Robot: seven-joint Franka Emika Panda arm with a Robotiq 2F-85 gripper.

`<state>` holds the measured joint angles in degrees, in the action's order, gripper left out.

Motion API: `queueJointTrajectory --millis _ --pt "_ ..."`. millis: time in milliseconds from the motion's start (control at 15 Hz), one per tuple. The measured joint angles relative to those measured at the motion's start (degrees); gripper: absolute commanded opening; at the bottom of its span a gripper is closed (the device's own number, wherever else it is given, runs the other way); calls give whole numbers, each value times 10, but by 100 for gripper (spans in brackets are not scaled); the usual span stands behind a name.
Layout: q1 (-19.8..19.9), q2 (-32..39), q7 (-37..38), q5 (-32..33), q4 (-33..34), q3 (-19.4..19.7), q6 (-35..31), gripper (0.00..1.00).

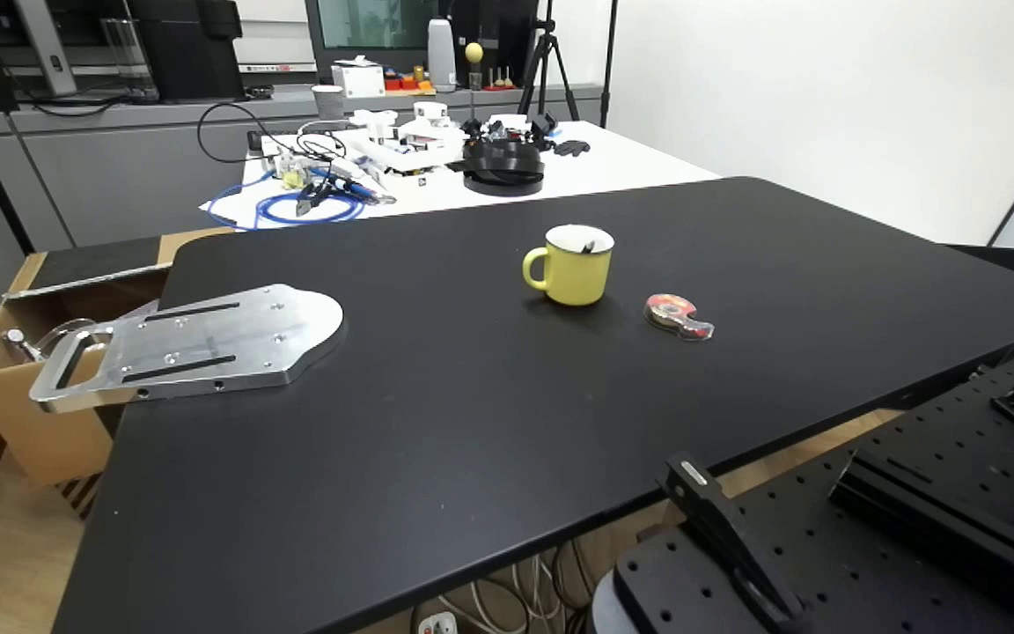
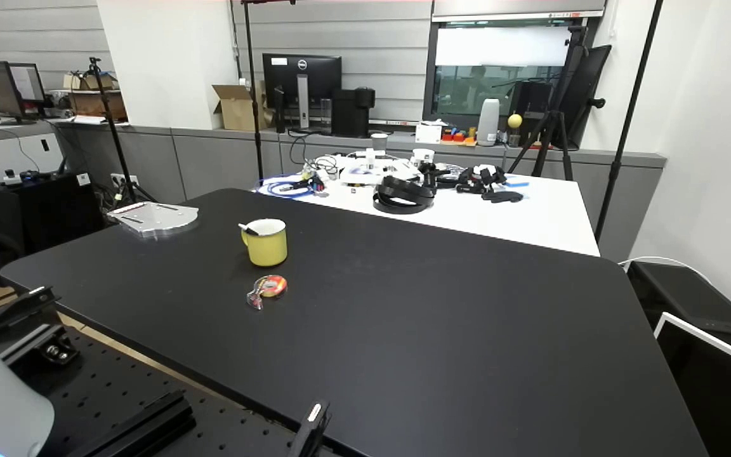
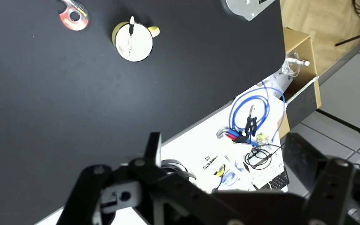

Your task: Remove the pen from the mug.

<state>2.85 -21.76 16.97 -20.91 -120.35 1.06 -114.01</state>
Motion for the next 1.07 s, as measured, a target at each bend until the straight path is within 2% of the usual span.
queueJointTrajectory --millis 333,1067 --pt "8 59 -2 -28 28 28 -5 100" --pt "31 194 -21 -25 32 50 -18 100"
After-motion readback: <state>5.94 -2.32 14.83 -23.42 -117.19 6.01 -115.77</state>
